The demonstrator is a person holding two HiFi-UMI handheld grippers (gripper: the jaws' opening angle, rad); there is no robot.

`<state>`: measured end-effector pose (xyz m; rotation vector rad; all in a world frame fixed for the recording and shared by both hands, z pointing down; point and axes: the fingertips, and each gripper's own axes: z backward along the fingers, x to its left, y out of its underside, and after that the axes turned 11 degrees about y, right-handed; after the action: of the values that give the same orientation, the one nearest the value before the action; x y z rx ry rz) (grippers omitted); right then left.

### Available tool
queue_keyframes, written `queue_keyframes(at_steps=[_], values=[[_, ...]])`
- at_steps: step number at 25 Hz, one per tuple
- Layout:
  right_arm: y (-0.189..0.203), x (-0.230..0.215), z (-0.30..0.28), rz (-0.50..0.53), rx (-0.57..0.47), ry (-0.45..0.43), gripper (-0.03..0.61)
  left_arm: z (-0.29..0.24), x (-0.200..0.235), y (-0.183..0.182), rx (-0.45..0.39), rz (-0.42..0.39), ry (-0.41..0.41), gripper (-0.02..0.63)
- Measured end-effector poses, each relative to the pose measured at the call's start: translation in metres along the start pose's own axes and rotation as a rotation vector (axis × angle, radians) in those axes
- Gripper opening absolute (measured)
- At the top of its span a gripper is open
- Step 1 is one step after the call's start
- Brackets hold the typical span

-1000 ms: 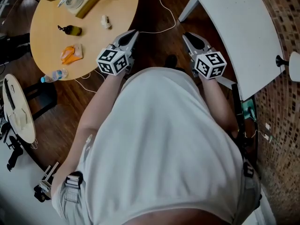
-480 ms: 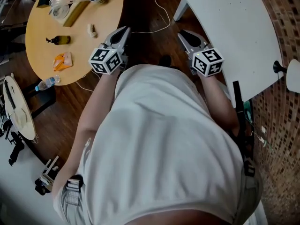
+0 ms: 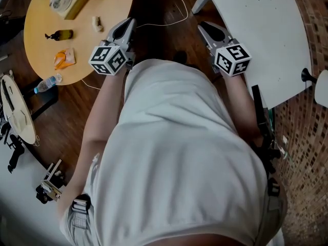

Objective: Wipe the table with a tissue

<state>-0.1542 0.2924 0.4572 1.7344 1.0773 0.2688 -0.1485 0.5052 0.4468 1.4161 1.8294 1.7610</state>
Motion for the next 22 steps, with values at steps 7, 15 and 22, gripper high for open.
queue_keyframes(at_steps=[7, 15, 22], values=[[-0.012, -0.003, -0.011, 0.005, -0.013, 0.035, 0.061, 0.003, 0.018, -0.001, 0.01, 0.001, 0.019, 0.004], [-0.02, 0.028, -0.042, 0.011, 0.003, 0.033, 0.063, 0.038, 0.069, -0.016, -0.005, 0.014, -0.019, 0.005], [-0.033, 0.058, -0.075, 0.006, 0.017, 0.007, 0.063, 0.088, 0.128, -0.023, -0.014, -0.023, -0.082, 0.005]])
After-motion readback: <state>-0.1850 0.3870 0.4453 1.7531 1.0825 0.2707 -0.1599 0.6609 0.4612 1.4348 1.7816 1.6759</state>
